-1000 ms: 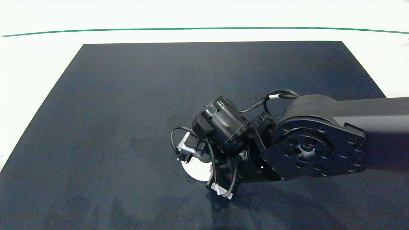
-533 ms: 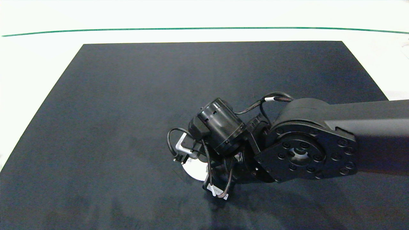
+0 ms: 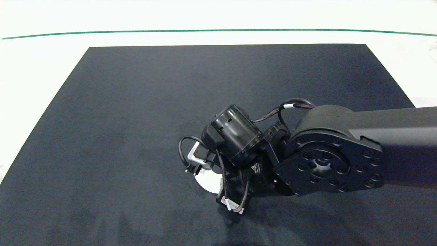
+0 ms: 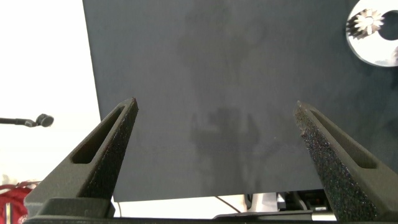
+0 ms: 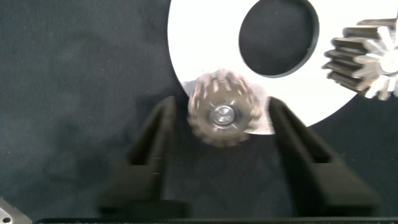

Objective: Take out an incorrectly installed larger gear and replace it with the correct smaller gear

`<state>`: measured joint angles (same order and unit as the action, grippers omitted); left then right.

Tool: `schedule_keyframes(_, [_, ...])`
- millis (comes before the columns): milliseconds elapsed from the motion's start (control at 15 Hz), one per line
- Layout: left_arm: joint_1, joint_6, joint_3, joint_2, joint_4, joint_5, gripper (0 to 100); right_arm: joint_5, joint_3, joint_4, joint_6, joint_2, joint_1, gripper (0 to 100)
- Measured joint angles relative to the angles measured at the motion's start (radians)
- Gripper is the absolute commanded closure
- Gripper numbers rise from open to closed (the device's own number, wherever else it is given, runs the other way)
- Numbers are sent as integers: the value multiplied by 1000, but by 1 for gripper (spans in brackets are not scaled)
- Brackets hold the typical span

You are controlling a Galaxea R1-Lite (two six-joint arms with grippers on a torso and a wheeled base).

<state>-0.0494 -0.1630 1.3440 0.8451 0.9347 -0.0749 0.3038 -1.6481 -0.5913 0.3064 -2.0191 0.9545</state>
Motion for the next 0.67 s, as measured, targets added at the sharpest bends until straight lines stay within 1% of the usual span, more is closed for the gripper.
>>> schedule_keyframes(133, [2,2,-1,3,-7,-2,0,1,0,0,-3,21,-3,0])
schedule_keyframes(200, [6,8,-3,4,-33,-3,0,0,5,-1,-25,45,-4,0])
schedule_keyframes(267, [13,14,-12,4,-50,-5,0,1,11,0,-70,78,-4,0])
schedule_keyframes(333, [28,36,-19,3,-98,-6,0,7,21,0,-133,124,-4,0])
schedule_keyframes(400, [60,80,-31,-1,-136,-7,0,22,36,1,-191,186,-2,0])
schedule_keyframes(467, [102,110,-46,-16,-164,-7,0,53,56,1,-231,253,-2,0])
schedule_keyframes(533, [136,124,-57,-38,-187,-7,0,103,91,1,-267,334,-2,0])
schedule_keyframes(600, [162,132,-64,-64,-205,-7,0,169,134,1,-294,412,-1,0])
schedule_keyframes(667, [180,132,-70,-100,-214,-7,0,251,187,1,-312,497,-1,0])
